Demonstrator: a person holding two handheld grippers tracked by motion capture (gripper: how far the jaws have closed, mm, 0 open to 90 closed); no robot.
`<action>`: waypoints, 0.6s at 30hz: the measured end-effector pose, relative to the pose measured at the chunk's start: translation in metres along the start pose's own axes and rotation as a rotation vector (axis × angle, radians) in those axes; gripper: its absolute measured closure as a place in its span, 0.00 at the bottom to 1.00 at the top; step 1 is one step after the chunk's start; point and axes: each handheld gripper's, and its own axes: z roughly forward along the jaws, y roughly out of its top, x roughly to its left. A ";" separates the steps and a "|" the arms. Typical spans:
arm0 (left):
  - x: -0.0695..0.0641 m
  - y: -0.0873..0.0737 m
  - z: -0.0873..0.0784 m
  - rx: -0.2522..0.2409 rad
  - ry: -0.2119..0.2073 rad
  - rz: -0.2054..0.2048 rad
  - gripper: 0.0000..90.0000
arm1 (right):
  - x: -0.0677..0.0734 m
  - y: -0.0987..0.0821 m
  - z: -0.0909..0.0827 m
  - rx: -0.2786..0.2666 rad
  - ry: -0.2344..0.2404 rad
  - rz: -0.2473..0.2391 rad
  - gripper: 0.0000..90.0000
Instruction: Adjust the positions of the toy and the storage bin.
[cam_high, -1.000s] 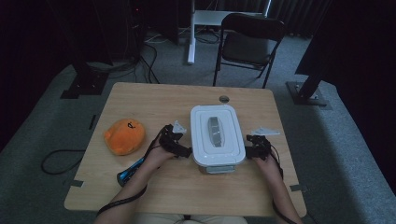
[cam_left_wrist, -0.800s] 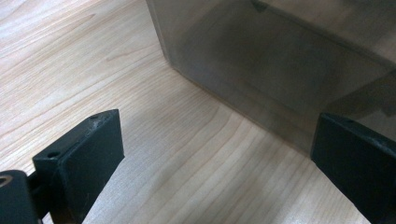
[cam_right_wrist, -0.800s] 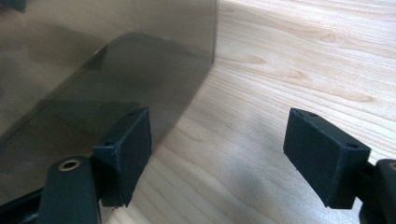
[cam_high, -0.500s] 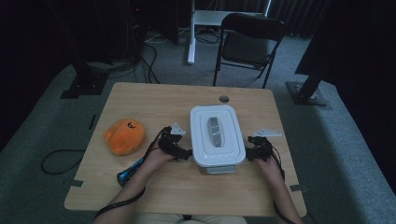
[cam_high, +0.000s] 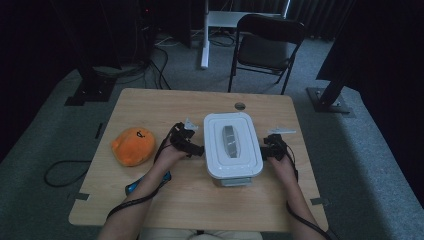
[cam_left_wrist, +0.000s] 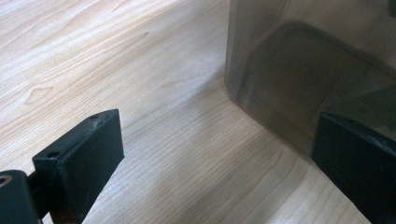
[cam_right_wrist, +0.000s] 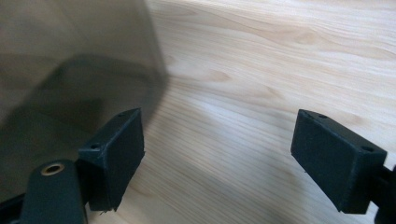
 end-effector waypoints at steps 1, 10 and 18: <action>0.000 0.000 0.001 0.001 0.003 0.002 0.04 | 0.002 0.001 0.000 -0.003 0.016 -0.006 0.22; -0.010 0.002 -0.004 0.024 0.048 0.042 0.04 | 0.009 -0.002 -0.007 -0.014 0.009 -0.052 0.26; -0.020 -0.010 -0.012 0.014 0.018 0.031 0.04 | 0.016 -0.010 -0.015 -0.009 0.020 -0.069 0.26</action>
